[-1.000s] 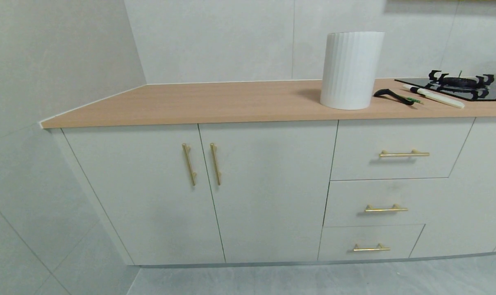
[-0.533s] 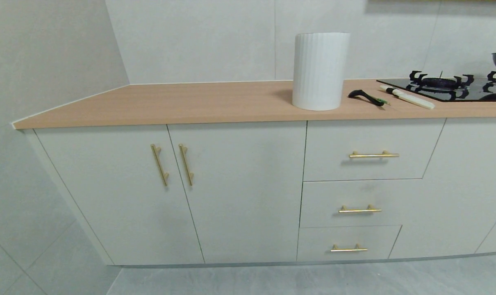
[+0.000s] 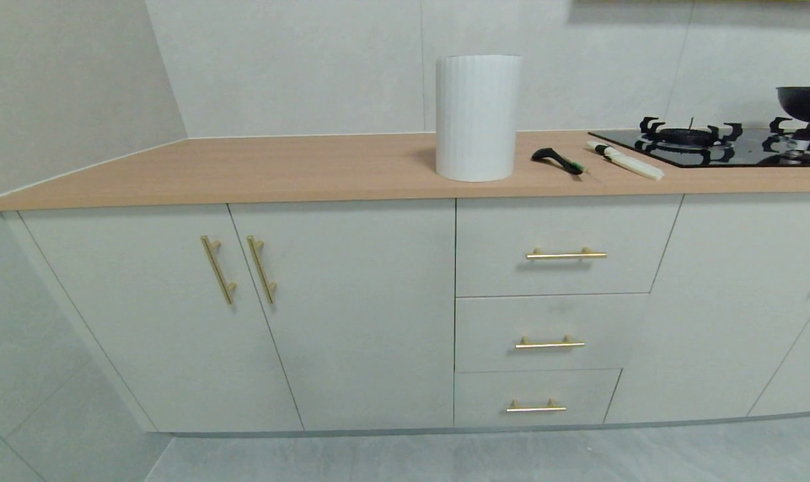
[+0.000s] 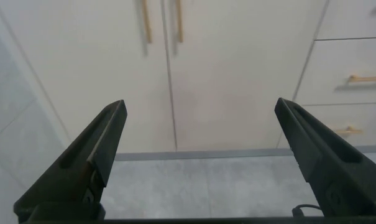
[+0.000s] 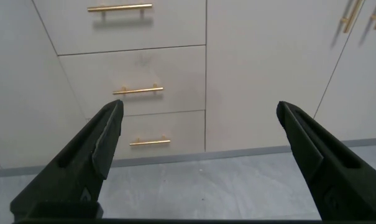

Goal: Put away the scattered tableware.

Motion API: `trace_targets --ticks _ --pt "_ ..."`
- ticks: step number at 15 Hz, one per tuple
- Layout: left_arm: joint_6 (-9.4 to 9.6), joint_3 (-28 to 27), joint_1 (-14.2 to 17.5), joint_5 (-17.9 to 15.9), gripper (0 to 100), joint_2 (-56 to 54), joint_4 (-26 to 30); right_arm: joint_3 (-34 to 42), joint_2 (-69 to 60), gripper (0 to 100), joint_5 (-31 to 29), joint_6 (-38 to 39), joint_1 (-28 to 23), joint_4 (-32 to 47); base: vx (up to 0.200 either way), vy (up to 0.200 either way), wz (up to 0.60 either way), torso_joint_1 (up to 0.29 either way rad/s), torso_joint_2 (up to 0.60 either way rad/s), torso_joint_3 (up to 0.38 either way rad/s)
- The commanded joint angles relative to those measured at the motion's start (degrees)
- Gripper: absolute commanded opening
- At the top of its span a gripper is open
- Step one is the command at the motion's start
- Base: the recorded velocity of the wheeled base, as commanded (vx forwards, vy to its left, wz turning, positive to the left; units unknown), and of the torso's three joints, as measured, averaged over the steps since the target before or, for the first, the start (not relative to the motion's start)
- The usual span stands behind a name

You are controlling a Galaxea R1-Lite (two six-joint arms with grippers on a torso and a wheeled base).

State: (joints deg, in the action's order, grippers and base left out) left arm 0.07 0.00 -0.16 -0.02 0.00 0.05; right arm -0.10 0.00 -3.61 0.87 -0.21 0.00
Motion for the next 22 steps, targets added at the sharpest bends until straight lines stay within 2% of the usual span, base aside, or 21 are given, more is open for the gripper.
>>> trace_targets --ticks 1,3,9,19,20,21,22 --pt "0.01 0.0 0.1 0.0 100 0.0 0.0 0.0 0.1 100 0.0 0.0 0.0 0.0 0.0 0.0 0.0 0.0 0.0 0.0" --pt "0.01 0.0 0.1 0.0 100 0.1 0.0 0.0 0.1 100 0.0 0.0 0.0 0.0 0.0 0.0 0.0 0.0 0.0 0.0" --pt "0.01 0.0 0.1 0.0 100 0.1 0.0 0.1 0.1 100 -0.1 0.1 0.0 0.0 0.2 0.0 0.0 0.002 0.0 0.004" --pt "-0.07 0.0 0.1 -0.1 100 0.1 0.0 0.1 0.1 100 -0.1 -0.8 0.0 -0.1 0.0 0.0 0.0 0.0 0.0 0.0" --pt "-0.07 0.0 0.1 -0.1 100 0.0 0.0 -1.4 0.0 100 0.0 0.3 0.0 -1.6 0.0 0.0 0.0 0.0 0.0 0.0" --pt "-0.07 0.0 0.1 0.0 100 0.1 0.0 -6.3 0.4 100 0.1 4.1 0.1 -2.6 0.0 0.0 0.0 0.0 0.0 0.0" --pt "-0.07 0.0 0.1 -0.1 100 0.0 0.0 -8.9 2.2 100 1.6 6.3 0.7 -1.1 0.0 0.0 0.0 0.0 0.0 0.0"
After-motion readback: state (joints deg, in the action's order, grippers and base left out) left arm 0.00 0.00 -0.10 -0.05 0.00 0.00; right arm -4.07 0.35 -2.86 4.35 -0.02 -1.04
